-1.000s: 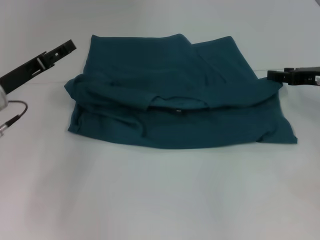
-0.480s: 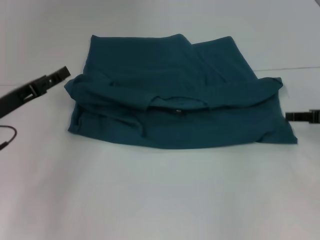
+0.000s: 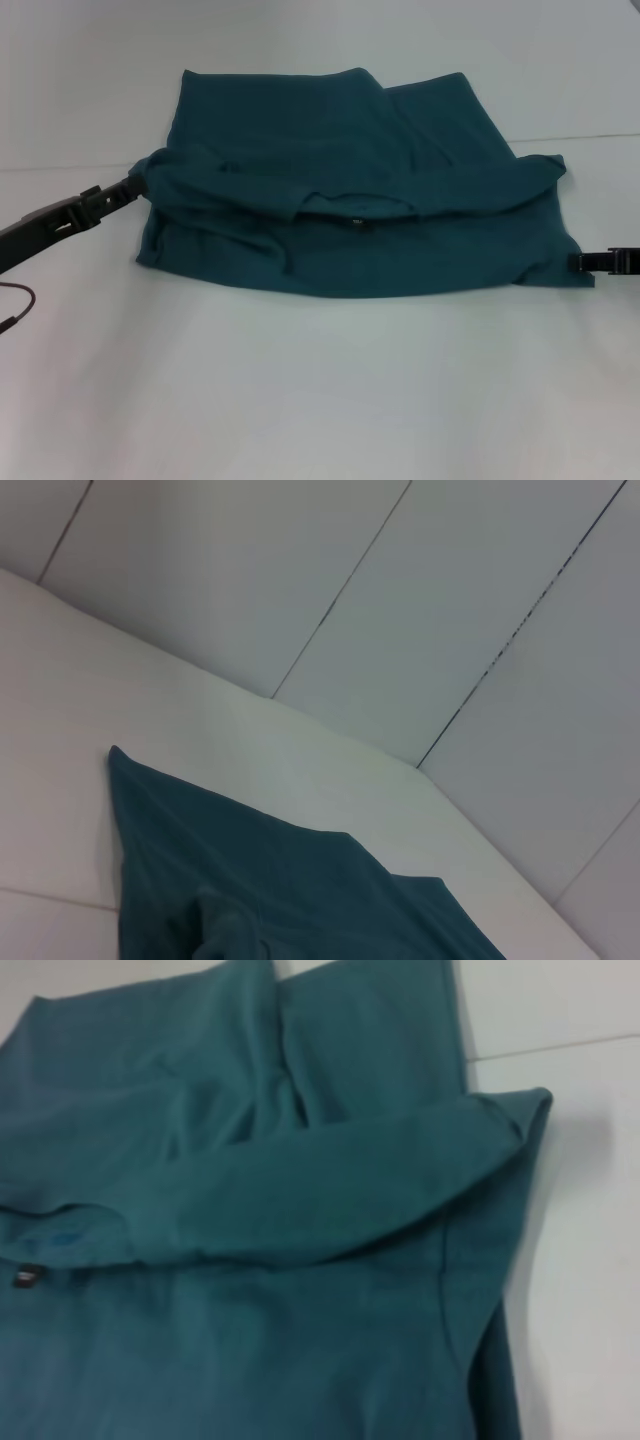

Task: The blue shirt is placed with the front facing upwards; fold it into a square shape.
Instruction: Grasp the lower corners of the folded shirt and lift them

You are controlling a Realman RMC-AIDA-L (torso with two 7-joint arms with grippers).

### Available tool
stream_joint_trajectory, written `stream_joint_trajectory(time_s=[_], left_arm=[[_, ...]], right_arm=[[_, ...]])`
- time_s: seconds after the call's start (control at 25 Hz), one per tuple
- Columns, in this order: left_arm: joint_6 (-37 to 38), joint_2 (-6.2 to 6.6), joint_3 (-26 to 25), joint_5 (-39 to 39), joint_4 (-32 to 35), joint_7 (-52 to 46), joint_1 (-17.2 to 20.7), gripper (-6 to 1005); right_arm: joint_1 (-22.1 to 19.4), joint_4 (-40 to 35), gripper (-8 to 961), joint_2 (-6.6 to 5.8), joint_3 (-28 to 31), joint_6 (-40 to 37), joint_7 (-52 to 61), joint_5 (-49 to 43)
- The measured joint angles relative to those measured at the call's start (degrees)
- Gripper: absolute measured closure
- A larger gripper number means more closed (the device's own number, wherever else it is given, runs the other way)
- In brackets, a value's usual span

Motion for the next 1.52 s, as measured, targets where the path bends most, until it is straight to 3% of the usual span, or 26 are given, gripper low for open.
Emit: stream_joint_trajectory(time_s=[1.04, 1.52], left_arm=[[-0.53, -0.11, 0.15, 0.05, -0.46, 0.67, -0.63, 147], [-0.66, -0.14, 0.15, 0.05, -0.57, 0.67, -0.38, 146]], right_arm=[[2.80, 2.48, 346, 1.28, -1.03, 2.68, -0.43, 0.26], [2.49, 1.89, 794, 1.10, -0.94, 2.64, -0.88, 0.38]])
